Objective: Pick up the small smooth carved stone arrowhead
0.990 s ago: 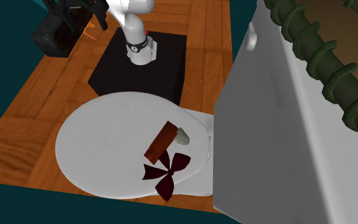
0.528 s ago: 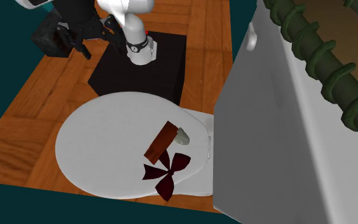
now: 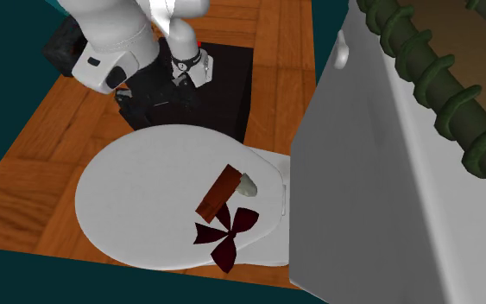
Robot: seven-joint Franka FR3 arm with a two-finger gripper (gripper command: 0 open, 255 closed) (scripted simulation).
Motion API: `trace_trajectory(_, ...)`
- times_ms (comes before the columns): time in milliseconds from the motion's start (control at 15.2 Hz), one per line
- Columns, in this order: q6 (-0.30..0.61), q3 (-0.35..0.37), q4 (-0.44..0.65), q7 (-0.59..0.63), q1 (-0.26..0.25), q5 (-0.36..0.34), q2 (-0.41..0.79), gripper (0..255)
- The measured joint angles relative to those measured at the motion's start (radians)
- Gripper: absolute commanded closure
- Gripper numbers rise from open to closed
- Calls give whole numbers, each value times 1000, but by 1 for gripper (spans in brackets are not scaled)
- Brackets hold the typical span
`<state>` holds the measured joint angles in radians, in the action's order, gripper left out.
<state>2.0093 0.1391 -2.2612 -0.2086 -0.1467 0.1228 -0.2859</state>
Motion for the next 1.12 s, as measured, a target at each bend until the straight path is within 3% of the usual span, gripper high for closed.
trace_trajectory(660,122,81,152,-71,-72,-74,330,0)
trace_trajectory(1122,168,122,302,-95,-139,-166,573,0)
